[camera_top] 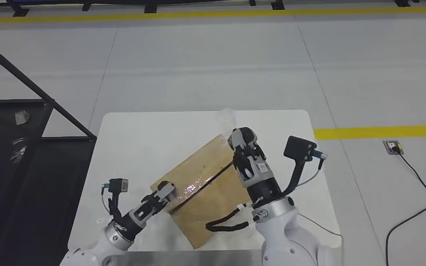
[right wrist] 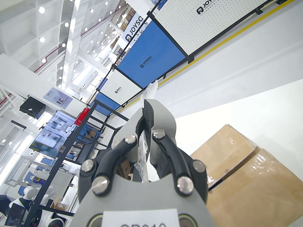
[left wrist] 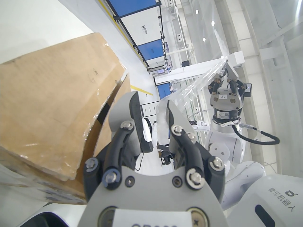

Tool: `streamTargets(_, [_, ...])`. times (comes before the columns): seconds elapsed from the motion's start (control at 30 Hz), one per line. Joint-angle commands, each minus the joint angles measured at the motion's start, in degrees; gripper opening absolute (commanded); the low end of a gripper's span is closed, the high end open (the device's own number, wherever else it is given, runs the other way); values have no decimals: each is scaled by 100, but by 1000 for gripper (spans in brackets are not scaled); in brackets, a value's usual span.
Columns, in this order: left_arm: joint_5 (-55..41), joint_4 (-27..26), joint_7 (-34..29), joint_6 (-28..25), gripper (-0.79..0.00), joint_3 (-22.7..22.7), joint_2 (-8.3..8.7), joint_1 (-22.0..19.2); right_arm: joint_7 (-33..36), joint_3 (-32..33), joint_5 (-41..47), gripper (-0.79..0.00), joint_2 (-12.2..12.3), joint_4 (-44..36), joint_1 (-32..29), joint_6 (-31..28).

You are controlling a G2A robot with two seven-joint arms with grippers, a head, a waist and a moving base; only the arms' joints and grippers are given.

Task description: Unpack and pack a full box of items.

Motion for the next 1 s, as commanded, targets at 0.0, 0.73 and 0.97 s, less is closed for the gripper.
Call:
streamTargets(0.0, [-7, 16, -32, 14, -486, -7, 2, 7, -36, 14, 46, -785, 5, -14, -18, 3])
streamTargets(0.73, [0, 245, -653, -87, -785, -195, 61, 97, 163, 108, 140, -785, 85, 162, 83, 90])
streamTargets(0.97, [-62, 303, -866, -47, -785, -323, 91, 263, 551, 141, -34, -785, 132, 290, 48, 213])
